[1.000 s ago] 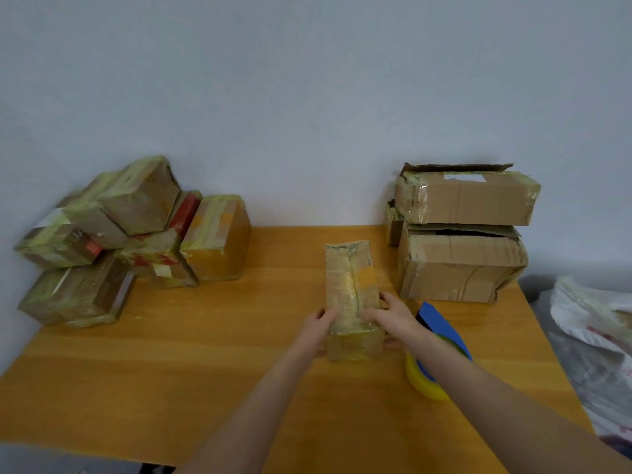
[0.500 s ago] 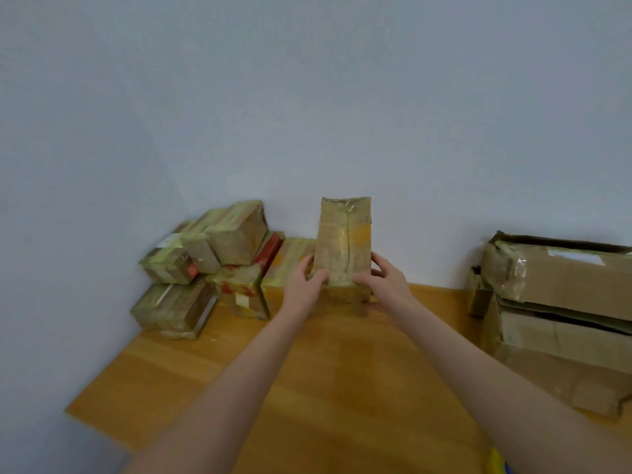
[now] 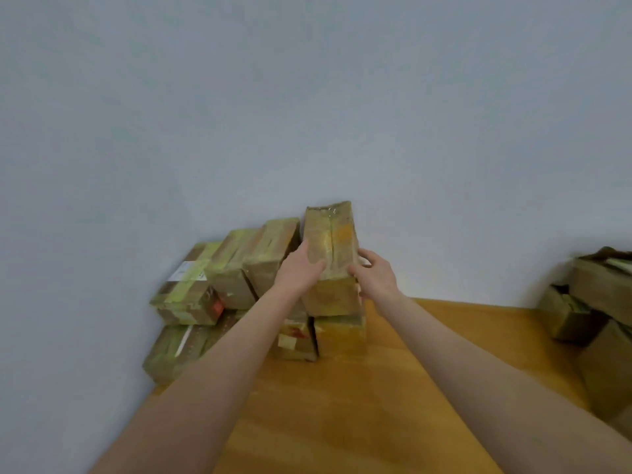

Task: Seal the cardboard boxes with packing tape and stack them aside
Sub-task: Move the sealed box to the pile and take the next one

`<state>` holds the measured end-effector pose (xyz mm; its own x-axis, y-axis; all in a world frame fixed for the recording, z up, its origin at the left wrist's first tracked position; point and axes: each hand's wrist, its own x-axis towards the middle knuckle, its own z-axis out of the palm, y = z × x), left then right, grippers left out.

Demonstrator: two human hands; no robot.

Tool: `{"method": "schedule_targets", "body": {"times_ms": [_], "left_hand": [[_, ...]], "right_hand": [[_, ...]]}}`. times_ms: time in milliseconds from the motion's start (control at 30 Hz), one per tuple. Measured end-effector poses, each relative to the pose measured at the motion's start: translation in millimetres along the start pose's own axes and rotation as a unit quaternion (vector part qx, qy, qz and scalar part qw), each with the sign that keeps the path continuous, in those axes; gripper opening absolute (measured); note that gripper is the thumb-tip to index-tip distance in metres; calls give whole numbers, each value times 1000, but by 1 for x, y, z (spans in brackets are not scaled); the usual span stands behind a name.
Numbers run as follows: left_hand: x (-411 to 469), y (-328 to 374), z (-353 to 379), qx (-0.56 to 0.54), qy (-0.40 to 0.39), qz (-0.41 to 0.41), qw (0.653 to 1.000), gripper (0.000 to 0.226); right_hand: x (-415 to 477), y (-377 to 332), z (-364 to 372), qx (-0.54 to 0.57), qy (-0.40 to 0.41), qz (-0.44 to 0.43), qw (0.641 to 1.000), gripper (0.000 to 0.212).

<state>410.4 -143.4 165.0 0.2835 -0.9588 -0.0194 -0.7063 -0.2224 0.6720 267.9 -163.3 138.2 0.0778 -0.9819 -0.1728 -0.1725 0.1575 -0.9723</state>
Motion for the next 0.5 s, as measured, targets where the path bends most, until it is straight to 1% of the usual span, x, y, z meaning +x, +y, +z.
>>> {"method": "schedule_targets", "body": {"times_ms": [67,267,367,433,500], "left_hand": [[13,-5,-5,50,7,20,999,64],[21,-11,-11,75,12,52,996,56],[14,-12,-5,56,-32,81,995,58],[9,-13,0,81,-58,102,990,56],[12,-12,-1,103,-41,117,987,51]], "right_hand": [[4,-3,15,-28,16,-3,999,51],[15,-6,35,-123,56,-6,991,47],[13,7,26,-158,89,23,983,46],[11,19,24,-133,76,33,988,48],[11,24,27,-89,51,32,994,50]]}}
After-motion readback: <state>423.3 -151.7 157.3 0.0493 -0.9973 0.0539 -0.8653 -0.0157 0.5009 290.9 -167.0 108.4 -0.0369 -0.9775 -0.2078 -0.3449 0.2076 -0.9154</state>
